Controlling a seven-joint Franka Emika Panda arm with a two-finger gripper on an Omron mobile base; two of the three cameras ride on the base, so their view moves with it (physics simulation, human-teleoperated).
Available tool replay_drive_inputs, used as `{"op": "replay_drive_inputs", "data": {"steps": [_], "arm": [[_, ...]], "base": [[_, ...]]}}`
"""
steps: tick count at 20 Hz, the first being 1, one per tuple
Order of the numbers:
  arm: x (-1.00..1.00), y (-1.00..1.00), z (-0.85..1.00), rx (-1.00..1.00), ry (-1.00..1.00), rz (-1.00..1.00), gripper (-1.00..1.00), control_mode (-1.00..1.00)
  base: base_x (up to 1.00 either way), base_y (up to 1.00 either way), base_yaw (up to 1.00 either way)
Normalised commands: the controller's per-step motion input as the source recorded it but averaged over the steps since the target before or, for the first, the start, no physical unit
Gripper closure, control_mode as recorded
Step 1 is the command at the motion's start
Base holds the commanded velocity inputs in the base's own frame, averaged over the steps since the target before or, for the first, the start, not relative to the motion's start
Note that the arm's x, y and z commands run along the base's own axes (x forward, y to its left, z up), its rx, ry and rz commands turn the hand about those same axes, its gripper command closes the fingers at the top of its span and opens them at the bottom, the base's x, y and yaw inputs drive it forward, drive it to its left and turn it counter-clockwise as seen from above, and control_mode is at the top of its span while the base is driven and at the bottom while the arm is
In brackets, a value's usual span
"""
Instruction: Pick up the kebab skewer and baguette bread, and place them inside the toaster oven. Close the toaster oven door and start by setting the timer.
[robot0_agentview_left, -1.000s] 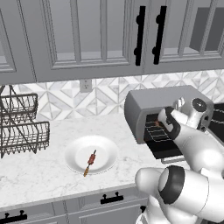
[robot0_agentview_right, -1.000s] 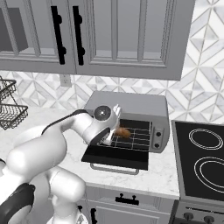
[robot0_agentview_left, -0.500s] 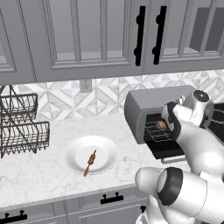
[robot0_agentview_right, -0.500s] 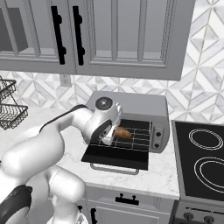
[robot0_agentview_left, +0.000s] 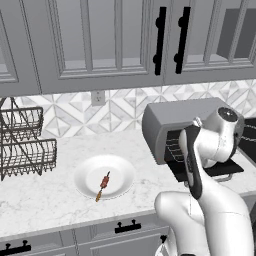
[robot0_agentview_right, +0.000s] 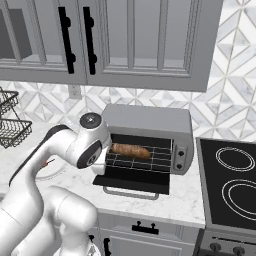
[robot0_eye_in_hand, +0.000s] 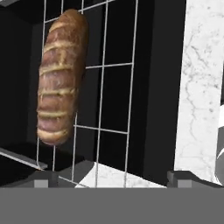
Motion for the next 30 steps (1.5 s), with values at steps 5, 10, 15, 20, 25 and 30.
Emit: {"op": "replay_drive_inputs", "data": {"steps": [5, 10, 15, 20, 25, 30], "arm": [[0.00, 0.96, 0.25, -0.01, 0.23, 0.43, -1.00, -1.00], [0.07, 1.00, 0.05, -0.07, 0.27, 0.49, -1.00, -1.00], [0.00, 1.00, 0.00, -0.14, 0.24, 0.42, -1.00, -1.00], [-0.03, 0.99, -0.01, -0.14, 0.10, 0.29, -1.00, -1.00], [0.00, 0.70, -0.13, -0.12, 0.02, 0.10, -1.00, -1.00], [0.01, 0.55, -0.45, -0.10, 0.00, 0.07, -1.00, -1.00]], "base": [[0.00, 0.00, 0.00], [0.00, 0.00, 0.00], [0.00, 0.00, 0.00], [0.00, 0.00, 0.00], [0.00, 0.00, 0.00], [0.00, 0.00, 0.00]]}}
